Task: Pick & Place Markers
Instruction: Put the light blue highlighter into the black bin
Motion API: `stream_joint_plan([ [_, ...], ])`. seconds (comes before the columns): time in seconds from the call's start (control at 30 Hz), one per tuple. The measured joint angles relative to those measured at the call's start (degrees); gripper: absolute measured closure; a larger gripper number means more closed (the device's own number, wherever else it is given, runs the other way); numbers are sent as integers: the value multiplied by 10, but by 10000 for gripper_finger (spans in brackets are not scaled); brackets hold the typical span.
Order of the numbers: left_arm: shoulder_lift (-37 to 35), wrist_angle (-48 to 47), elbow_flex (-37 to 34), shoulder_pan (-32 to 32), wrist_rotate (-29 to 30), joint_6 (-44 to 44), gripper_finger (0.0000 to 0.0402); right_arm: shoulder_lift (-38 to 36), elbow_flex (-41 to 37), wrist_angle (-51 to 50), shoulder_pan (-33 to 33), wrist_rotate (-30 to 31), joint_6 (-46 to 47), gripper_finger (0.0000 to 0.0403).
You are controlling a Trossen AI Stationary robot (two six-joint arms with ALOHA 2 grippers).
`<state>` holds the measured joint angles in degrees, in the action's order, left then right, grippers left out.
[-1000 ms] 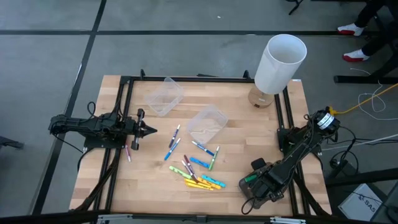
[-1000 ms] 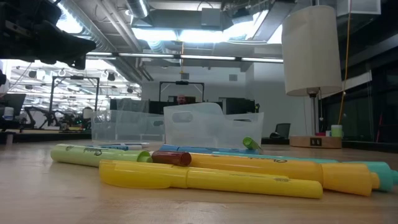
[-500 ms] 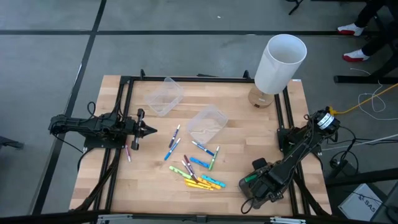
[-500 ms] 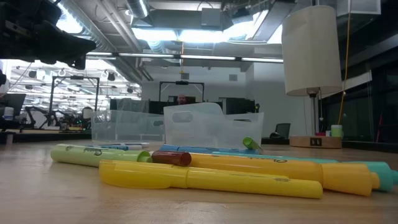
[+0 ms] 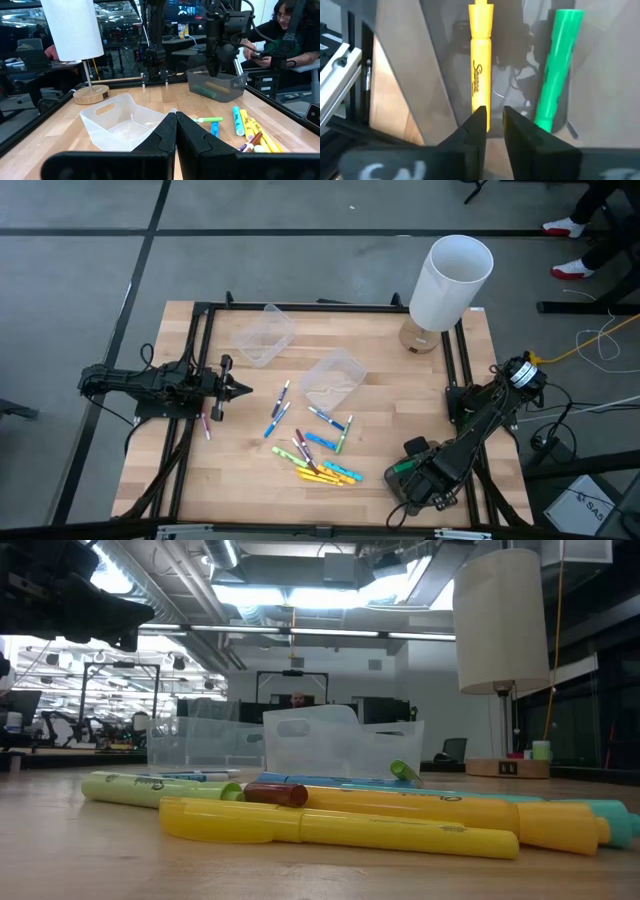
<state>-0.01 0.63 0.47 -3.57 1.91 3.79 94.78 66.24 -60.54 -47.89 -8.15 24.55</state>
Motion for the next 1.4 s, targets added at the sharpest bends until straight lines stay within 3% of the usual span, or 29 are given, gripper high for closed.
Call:
stream_joint_plan([
  [0.33,0,0,0,0,0,0,398,0,55,-71,0,11,-11,399],
  [0.7,0,0,0,0,0,0,398,0,134,-145,19,86,-8,398],
  [1.03,0,0,0,0,0,0,398,0,189,-145,79,86,37,400],
  [1.4,0,0,0,0,0,0,398,0,197,-117,145,86,114,401],
])
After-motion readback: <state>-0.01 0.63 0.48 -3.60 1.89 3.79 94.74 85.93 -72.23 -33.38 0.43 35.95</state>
